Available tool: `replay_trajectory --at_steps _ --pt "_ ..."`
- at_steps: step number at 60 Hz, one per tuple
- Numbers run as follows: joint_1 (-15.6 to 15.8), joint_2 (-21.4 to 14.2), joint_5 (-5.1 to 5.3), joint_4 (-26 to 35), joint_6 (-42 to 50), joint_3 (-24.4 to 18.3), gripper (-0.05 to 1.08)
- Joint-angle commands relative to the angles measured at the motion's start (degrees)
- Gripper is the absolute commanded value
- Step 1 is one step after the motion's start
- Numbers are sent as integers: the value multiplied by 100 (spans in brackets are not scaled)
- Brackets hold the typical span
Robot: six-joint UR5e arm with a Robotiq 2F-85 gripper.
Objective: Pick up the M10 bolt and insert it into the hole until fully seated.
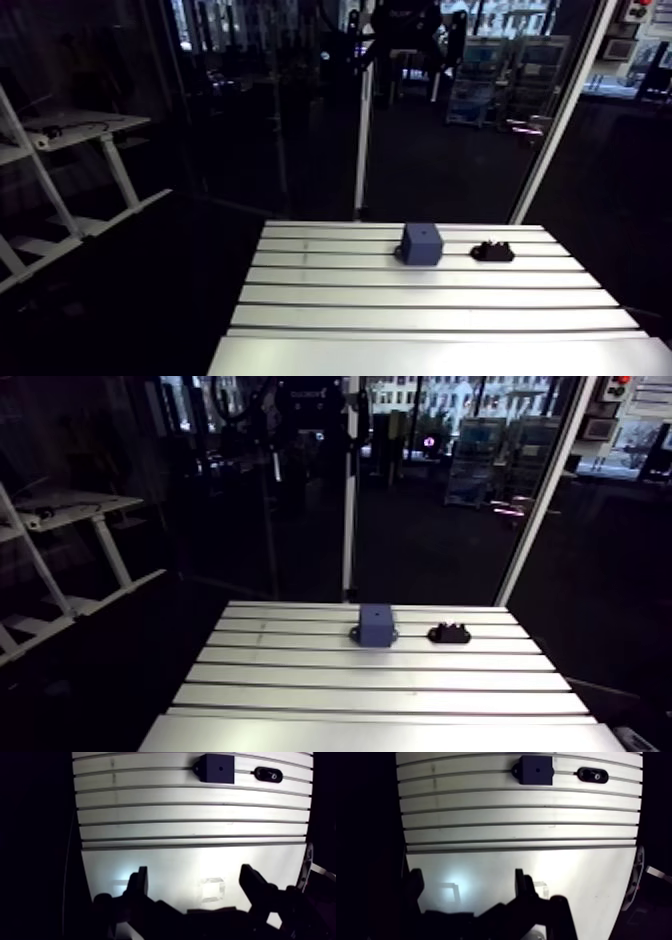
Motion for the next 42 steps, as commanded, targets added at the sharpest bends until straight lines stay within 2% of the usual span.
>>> replay_trajectory --at_steps 1,42 --pt "273 -107 61 -300 -88 236 1" --pt "258 -125 10 -344 -113 290 1"
